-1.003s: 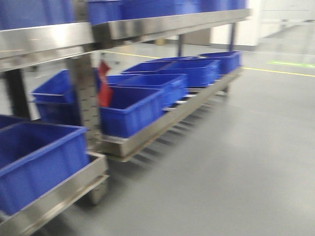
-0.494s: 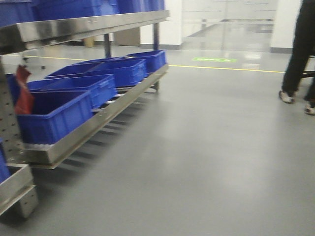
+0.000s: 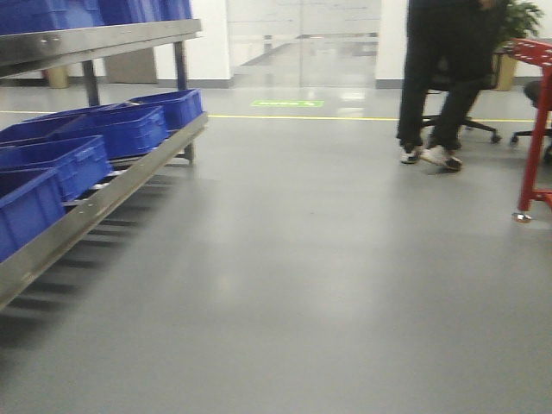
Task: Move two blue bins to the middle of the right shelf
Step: 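Hold the light blue bin in both grippers while driving away from the shelf, then keep gripping the light blue bin while driving across the floor to another rack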
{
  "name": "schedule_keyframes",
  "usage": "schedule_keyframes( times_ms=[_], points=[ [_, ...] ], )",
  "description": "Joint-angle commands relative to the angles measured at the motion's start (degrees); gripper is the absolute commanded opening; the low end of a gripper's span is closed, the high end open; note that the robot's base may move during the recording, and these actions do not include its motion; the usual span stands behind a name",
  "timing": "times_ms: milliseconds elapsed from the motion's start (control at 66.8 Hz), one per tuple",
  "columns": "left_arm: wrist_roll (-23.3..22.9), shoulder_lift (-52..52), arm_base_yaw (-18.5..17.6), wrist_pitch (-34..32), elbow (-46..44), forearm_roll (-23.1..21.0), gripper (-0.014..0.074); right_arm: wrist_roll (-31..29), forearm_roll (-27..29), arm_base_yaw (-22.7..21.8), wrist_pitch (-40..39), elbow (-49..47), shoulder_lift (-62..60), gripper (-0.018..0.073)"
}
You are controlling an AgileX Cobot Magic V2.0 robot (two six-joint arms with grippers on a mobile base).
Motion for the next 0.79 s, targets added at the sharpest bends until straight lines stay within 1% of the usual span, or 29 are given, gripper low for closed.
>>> schedule_keyframes(
  times_ms=[0, 778],
  points=[
    [0.9, -1.3, 0.0, -2.8, -0.9, -1.0, -0.0111, 0.3, -1.6, -0.5, -5.6, -1.1, -0.6, -0.0154],
    [0.9, -1.3, 0.0, -2.8, -0.9, -1.0, -0.0111, 0.3, -1.6, -0.5, -5.6, -1.1, -0.6, -0.0154]
  ],
)
